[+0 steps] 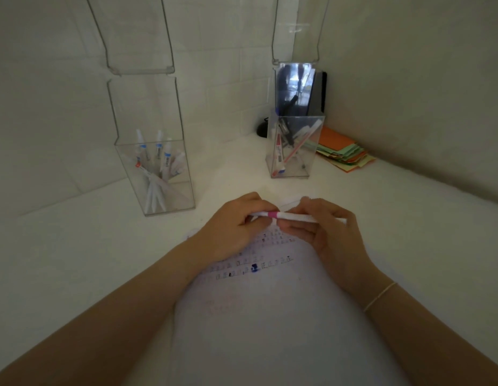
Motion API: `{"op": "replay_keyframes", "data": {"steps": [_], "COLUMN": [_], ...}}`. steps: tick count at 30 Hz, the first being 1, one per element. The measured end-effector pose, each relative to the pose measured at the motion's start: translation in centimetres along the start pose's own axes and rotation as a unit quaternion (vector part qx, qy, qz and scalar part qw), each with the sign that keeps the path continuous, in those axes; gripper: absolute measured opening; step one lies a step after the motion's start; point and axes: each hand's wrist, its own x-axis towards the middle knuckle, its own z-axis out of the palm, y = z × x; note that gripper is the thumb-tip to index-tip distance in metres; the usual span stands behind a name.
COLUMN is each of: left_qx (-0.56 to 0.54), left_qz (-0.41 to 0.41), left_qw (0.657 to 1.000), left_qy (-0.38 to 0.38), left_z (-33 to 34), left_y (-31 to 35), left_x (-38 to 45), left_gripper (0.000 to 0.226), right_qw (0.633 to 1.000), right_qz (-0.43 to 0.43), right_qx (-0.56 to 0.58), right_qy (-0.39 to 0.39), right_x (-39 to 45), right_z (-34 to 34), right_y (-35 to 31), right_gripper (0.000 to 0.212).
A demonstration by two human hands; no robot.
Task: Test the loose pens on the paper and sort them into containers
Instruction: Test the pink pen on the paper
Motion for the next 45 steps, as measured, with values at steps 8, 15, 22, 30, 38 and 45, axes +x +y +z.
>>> {"op": "replay_keyframes", "data": {"steps": [8, 15, 22, 30, 38, 45], "left_qx": [-0.141, -0.061, -0.097, -0.033, -0.051, -0.007], "left_qz": [-0.127, -0.208, -0.238, -0.121, 0.088, 0.107], "left_qw": [0.982, 0.961, 0.935, 0.965, 0.989, 0.992], "left_qy": [0.02, 0.173, 0.244, 0.23, 0.103, -0.072], "left_z": [-1.2, -1.7, -1.9, -2.2, 3.4, 14.2], "left_y": [1.8, 1.5, 1.9, 5.0, 14.9, 18.8], "left_x": [1.0, 1.5, 1.3, 1.4, 1.5, 4.1], "left_gripper": [0.031, 0.046, 0.067, 0.043, 0.028, 0.031], "right_qw": [0.963, 0.89, 0.62, 0.651, 0.683, 0.739], "right_qz": [-0.066, 0.059, -0.317, -0.285, -0.29, -0.214], "right_qx": [-0.262, -0.426, -0.709, -0.696, -0.666, -0.558], "right_qy": [-0.026, -0.154, -0.106, -0.103, -0.072, 0.311], "right_x": [0.2, 0.9, 1.3, -0.1, -5.3, -13.4], "right_z": [1.2, 3.4, 6.4, 4.8, -2.8, -17.9], "right_y": [-2.2, -6.1, -2.4, -4.4, -10.8, -14.9], "right_gripper": [0.011, 0.017, 0.021, 0.032, 0.025, 0.015]}}
